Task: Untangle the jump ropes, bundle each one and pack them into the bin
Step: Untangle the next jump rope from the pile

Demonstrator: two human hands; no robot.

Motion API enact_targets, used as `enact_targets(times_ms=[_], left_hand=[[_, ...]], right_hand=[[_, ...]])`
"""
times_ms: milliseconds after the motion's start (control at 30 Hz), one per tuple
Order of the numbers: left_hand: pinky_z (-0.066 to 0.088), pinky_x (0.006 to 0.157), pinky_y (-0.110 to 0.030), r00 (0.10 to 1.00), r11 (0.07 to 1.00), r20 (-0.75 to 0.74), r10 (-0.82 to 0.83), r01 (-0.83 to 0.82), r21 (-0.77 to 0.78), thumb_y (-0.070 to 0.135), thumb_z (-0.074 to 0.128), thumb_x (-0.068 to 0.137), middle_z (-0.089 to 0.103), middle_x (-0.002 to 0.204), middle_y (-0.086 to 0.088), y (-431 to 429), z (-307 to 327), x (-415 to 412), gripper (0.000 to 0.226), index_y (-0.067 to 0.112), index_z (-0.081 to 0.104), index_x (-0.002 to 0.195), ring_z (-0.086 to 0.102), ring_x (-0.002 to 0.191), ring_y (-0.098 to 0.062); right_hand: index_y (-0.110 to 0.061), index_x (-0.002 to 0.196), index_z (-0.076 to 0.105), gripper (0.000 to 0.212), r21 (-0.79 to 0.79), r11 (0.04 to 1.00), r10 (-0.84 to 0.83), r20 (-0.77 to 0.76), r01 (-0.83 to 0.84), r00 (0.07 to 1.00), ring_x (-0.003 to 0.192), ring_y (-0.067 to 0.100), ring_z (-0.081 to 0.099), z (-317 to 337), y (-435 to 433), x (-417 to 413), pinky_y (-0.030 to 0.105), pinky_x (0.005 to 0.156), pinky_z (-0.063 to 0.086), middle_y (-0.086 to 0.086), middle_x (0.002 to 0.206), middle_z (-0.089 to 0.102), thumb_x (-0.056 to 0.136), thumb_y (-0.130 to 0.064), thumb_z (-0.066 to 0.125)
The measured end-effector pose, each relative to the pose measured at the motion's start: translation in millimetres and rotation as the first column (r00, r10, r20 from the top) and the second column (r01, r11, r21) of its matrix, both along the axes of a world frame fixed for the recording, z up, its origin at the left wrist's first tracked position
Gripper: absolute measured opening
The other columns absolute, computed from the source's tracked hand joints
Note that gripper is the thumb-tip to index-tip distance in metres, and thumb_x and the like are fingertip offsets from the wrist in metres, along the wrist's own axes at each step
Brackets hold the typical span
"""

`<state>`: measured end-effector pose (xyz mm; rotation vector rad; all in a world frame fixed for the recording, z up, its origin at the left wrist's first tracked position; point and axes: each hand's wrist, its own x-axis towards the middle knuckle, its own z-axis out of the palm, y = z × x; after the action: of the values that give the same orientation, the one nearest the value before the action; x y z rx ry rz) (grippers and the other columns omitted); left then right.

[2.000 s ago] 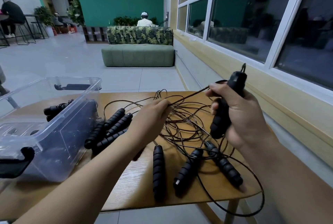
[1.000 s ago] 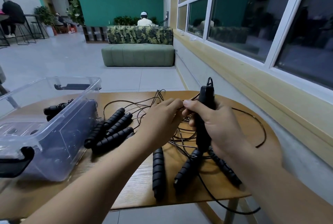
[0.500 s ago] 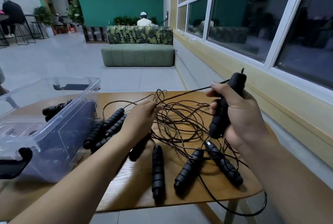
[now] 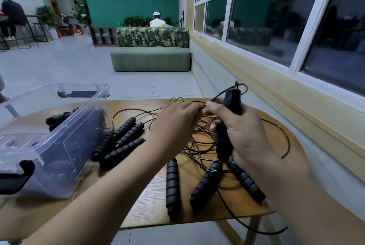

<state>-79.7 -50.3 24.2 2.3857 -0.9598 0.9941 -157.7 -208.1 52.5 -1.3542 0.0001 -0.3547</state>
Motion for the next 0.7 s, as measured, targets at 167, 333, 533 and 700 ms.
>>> enact_targets(times_ms=[167,333,533,700], left_hand=[[0.043,0.072,-0.037,0.999,0.999,-0.010,-0.045,0.046,0.028,0.029,0.049,0.103,0.067,0.092,0.002,-5.3,-4.8,-8.3,0.020,0.019,0.065,0.102,0.062,0.085,-0.028],[0.033,0.069,-0.031,0.981,0.991,-0.141,-0.131,0.130,-0.014,0.033,0.041,0.097,0.065,0.088,0.003,-0.3,-13.0,-5.4,0.020,0.026,0.060,0.099,0.060,0.077,-0.026],[0.050,0.069,-0.038,0.946,0.994,-0.316,-0.065,0.088,0.061,0.043,0.045,0.104,0.067,0.092,0.005,15.4,-40.6,18.1,0.029,0.021,0.065,0.102,0.064,0.084,-0.025],[0.049,0.075,-0.037,0.922,0.999,-0.385,0.037,-0.044,-0.010,0.040,0.051,0.110,0.066,0.094,0.009,36.4,-43.0,42.8,0.023,0.022,0.063,0.103,0.061,0.088,-0.018]], right_hand=[[-0.006,0.097,0.075,0.009,-0.111,0.994,-0.023,-0.002,0.022,1.000,0.062,0.022,0.061,-7.4,2.8,0.1,0.032,0.058,0.050,0.010,0.084,0.077,0.098,-0.014,0.076],[-0.003,0.092,0.073,0.011,-0.155,0.986,0.051,-0.021,-0.053,0.998,0.063,0.024,0.061,-5.3,5.9,-5.1,0.035,0.057,0.050,0.015,0.082,0.076,0.098,-0.012,0.075],[-0.003,0.088,0.071,0.011,-0.052,0.989,0.138,-0.014,-0.138,0.990,0.059,0.021,0.057,11.4,4.9,-13.9,0.030,0.054,0.048,0.015,0.079,0.073,0.097,-0.008,0.074],[-0.003,0.102,0.070,0.011,0.103,0.993,0.051,0.024,-0.053,0.998,0.063,0.016,0.058,25.0,-20.2,-11.5,0.025,0.057,0.051,0.012,0.084,0.073,0.096,-0.011,0.074]])
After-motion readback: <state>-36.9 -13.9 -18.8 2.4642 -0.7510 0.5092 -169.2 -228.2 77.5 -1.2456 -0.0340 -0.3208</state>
